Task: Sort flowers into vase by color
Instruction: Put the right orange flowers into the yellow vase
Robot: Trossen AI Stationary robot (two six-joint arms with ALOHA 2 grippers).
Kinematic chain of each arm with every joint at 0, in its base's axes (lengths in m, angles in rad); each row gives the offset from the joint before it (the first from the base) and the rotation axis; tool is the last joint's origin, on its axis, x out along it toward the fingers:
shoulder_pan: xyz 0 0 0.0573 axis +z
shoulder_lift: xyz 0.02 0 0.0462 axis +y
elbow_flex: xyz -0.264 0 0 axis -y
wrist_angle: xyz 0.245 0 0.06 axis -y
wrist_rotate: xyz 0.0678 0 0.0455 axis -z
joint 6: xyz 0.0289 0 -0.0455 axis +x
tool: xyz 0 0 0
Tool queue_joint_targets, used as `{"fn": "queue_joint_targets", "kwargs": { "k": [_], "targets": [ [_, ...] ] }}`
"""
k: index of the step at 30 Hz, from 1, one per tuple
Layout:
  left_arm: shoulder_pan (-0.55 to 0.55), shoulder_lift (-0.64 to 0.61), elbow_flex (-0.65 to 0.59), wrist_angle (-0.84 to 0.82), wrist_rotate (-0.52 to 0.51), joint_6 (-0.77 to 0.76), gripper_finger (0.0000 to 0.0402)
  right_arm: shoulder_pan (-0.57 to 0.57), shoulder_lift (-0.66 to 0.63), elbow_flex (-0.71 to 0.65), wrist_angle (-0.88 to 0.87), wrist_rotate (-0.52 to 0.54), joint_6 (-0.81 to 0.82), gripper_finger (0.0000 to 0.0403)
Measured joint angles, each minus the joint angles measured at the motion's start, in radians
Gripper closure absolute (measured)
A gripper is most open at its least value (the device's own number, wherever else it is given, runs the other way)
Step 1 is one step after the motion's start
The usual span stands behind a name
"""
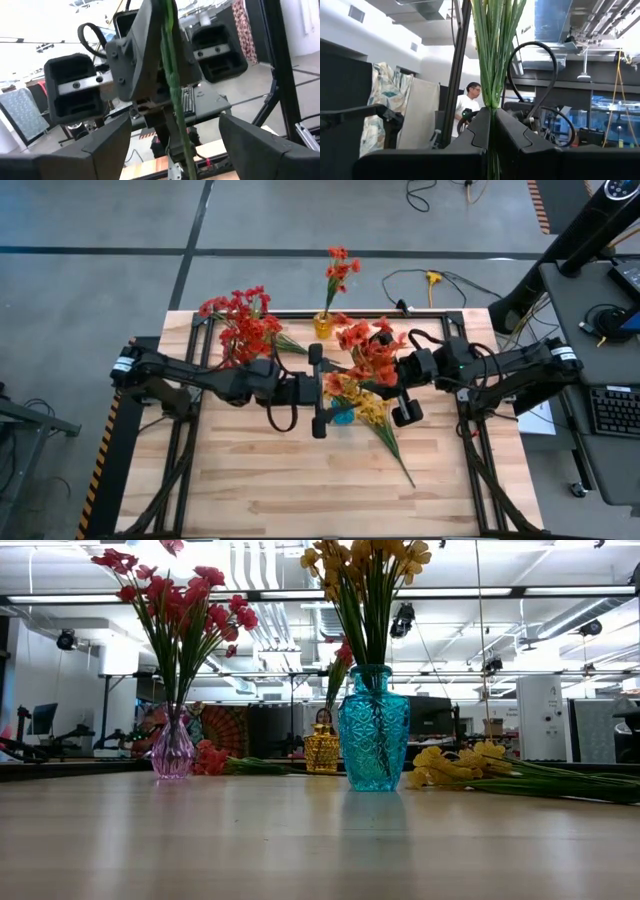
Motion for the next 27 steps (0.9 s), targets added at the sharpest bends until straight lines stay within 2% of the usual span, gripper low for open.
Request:
{"fn": "queue_joint_targets", "kwargs": {
  "k": [3, 6, 18, 27],
  "targets": [
    [0.001, 0.003, 0.001, 0.009, 0.029, 0.0, 0.0141, 0.0, 0.0, 0.0, 0.009, 0.006, -0.02, 0.039],
    [0.006, 0.003, 0.001, 0.038, 0.063, -0.005, 0.0181, 0.0, 0.005, 0.0, 0.043, 0.006, -0.055, 0.039],
    [0.014, 0.003, 0.001, 0.037, 0.062, -0.02, 0.0385, 0.0, 0.018, 0.0, 0.07, 0.027, -0.087, 0.039],
    [0.014, 0.002, 0.001, 0.024, 0.06, -0.023, 0.0399, 0.0, 0.018, 0.0, 0.057, 0.021, -0.072, 0.039]
  ]
}}
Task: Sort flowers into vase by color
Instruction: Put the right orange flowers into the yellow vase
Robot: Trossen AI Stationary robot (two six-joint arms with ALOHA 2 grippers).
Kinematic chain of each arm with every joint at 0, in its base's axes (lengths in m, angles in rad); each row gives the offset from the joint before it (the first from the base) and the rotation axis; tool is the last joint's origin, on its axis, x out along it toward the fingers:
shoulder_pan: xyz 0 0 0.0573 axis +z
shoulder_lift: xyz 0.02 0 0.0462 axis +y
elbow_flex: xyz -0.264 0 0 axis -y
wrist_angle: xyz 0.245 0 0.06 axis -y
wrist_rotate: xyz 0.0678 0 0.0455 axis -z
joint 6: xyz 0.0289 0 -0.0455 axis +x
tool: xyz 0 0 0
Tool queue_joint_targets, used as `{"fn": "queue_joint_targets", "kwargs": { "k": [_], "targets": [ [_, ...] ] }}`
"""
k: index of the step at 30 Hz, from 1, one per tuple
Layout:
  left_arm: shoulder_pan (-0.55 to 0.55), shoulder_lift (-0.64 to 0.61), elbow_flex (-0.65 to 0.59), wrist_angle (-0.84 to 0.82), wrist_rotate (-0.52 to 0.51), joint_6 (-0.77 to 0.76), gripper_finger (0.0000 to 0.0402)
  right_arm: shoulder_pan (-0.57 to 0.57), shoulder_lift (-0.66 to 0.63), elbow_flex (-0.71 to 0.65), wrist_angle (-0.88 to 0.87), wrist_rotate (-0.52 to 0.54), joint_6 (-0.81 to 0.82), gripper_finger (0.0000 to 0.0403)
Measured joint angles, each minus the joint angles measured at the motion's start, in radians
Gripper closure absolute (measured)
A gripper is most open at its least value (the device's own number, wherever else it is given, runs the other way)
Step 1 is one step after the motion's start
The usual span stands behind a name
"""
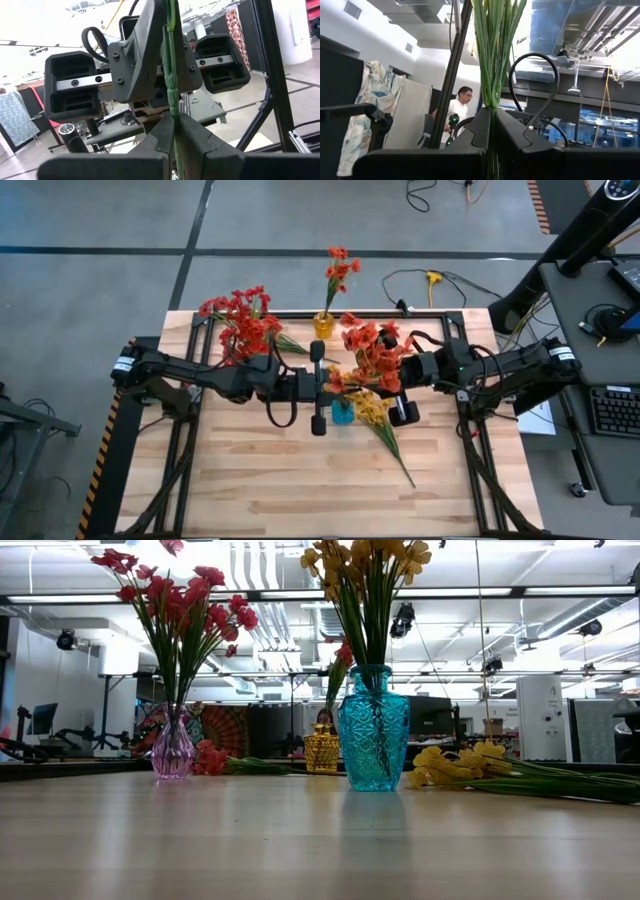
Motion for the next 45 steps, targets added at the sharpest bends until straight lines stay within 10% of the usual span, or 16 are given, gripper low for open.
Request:
{"fn": "queue_joint_targets", "kwargs": {
  "k": [9, 29, 45],
  "targets": [
    [0.0, -0.007, 0.0, -0.037, 0.0, -0.002, 0.0401, 0.0, -0.008, 0.0, -0.047, 0.0, -0.018, 0.0383],
    [-0.013, -0.06, -0.001, -0.147, -0.075, -0.029, 0.0401, -0.001, -0.115, 0.0, -0.258, 0.1, -0.047, 0.0182],
    [-0.02, -0.056, -0.001, -0.204, -0.26, -0.037, 0.0401, 0.041, -0.124, 0.0, -0.399, 0.275, -0.167, 0.016]
  ]
}}
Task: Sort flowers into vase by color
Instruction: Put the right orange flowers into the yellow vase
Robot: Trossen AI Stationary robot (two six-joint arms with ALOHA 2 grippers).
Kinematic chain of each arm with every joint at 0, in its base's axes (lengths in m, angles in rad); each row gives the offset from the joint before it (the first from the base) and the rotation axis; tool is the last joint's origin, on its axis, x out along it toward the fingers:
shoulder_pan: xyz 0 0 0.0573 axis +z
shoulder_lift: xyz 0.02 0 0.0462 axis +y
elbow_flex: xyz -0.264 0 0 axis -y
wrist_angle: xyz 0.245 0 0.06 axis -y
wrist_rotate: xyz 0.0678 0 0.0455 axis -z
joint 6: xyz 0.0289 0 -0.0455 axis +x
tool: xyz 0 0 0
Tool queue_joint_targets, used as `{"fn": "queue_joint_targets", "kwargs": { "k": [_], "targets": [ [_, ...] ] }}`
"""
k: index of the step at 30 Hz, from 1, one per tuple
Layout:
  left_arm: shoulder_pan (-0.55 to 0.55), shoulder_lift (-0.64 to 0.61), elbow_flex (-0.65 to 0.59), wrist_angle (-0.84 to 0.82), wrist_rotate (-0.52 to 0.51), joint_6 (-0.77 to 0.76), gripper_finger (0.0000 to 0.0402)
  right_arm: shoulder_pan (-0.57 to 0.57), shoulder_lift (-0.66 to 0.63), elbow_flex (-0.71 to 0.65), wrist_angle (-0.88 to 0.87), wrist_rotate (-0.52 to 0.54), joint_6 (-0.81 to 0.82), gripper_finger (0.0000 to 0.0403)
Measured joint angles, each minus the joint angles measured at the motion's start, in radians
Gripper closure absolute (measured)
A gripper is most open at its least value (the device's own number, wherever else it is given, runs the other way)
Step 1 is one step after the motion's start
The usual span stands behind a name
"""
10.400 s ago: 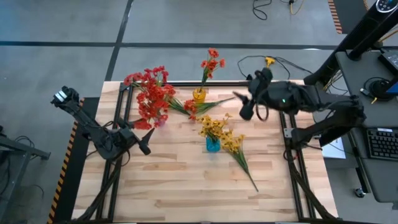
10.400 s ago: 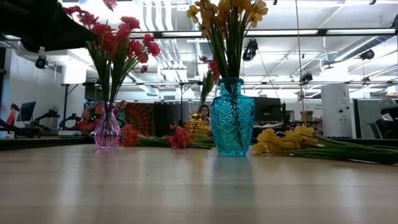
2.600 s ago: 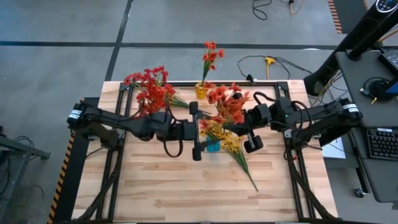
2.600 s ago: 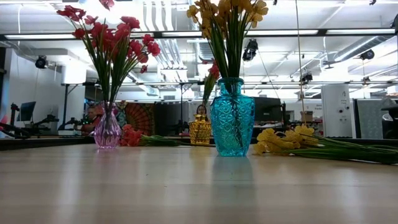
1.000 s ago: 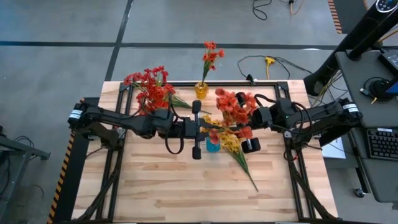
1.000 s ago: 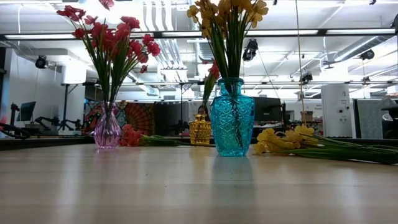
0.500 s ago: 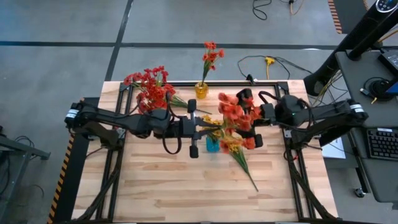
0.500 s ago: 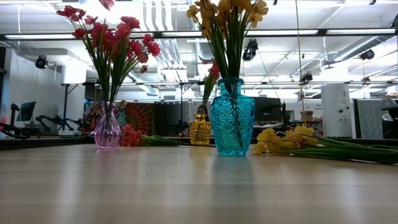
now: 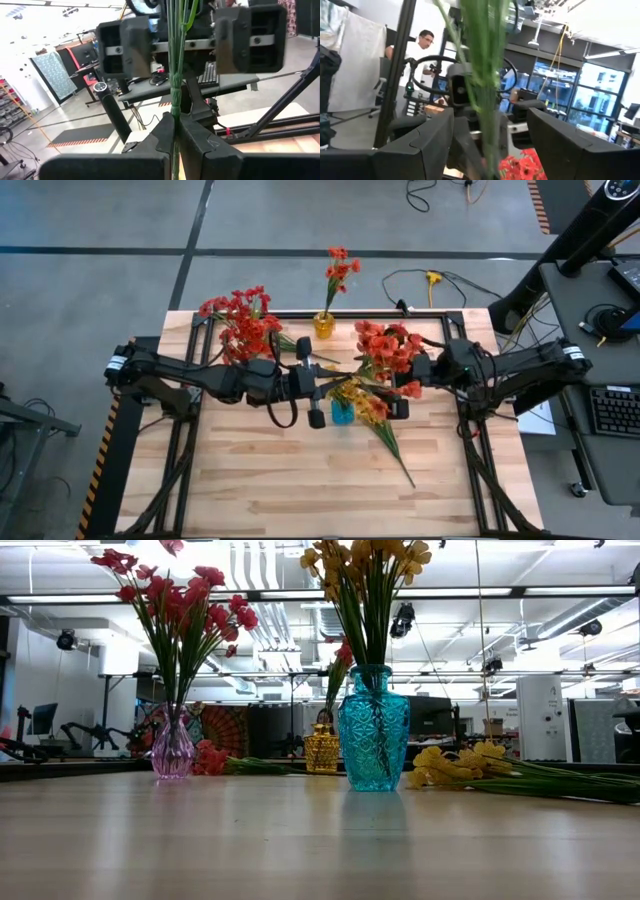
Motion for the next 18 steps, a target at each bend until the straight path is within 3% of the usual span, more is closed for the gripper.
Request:
{"fn": "queue_joint_targets", "kwargs": {
  "k": [11, 18],
  "targets": [
    [0.006, 0.004, 0.0, -0.003, -0.002, -0.007, 0.0401, 0.0, 0.004, 0.005, 0.044, 0.0, -0.012, 0.0196],
    [0.017, 0.004, 0.0, 0.009, -0.002, -0.012, 0.0401, 0.0, 0.071, 0.119, -0.051, 0.0, -0.007, 0.0207]
  ]
}}
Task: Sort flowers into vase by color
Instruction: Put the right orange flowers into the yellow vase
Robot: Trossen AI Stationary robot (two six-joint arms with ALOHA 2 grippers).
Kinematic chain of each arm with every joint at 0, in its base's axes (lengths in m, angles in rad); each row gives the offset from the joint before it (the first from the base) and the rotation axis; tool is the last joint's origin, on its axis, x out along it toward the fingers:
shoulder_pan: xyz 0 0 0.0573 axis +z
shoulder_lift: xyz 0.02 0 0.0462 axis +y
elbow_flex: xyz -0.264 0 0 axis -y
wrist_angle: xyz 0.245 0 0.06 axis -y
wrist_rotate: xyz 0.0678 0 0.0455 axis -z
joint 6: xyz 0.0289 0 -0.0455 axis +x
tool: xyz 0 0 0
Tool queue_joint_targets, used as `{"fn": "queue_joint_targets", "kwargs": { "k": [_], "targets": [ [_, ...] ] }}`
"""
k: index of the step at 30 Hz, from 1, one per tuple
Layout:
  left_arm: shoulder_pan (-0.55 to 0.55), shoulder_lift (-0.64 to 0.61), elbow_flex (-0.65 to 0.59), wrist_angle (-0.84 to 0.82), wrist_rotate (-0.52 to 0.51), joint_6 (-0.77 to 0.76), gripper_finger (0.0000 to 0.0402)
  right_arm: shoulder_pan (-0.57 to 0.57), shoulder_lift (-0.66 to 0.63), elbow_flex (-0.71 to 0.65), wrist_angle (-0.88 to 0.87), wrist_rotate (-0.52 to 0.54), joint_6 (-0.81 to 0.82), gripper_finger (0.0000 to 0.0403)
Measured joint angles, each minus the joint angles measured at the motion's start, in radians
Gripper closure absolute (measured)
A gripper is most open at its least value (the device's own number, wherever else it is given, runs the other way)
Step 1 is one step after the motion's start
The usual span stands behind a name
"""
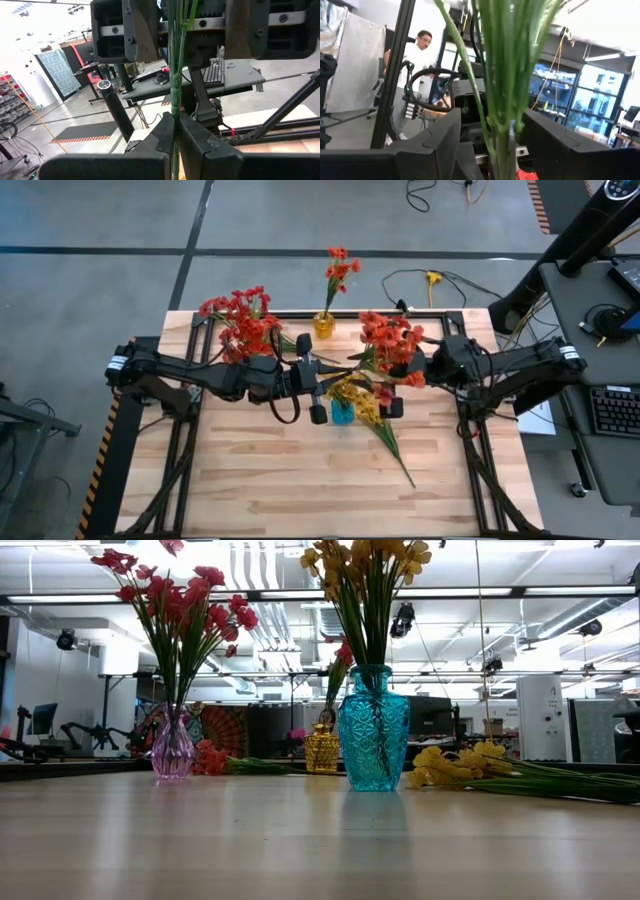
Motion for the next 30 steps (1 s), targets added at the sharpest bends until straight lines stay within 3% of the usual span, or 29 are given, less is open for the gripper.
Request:
{"fn": "queue_joint_targets", "kwargs": {
  "k": [6, 18, 23, 30],
  "targets": [
    [0.0, 0.0, 0.0, -0.006, 0.0, -0.003, 0.0401, 0.0, 0.021, 0.077, -0.116, 0.0, 0.01, 0.0241],
    [0.0, 0.0, 0.0, -0.006, 0.0, -0.016, 0.0396, 0.0, 0.018, 0.08, -0.13, -0.001, 0.035, 0.0351],
    [-0.006, 0.0, 0.0, -0.013, 0.002, 0.002, 0.0349, 0.0, 0.018, 0.08, -0.134, -0.002, 0.035, 0.0388],
    [-0.038, -0.046, 0.0, -0.107, 0.001, 0.005, 0.0246, 0.0, 0.013, 0.112, -0.169, -0.001, 0.053, 0.039]
  ]
}}
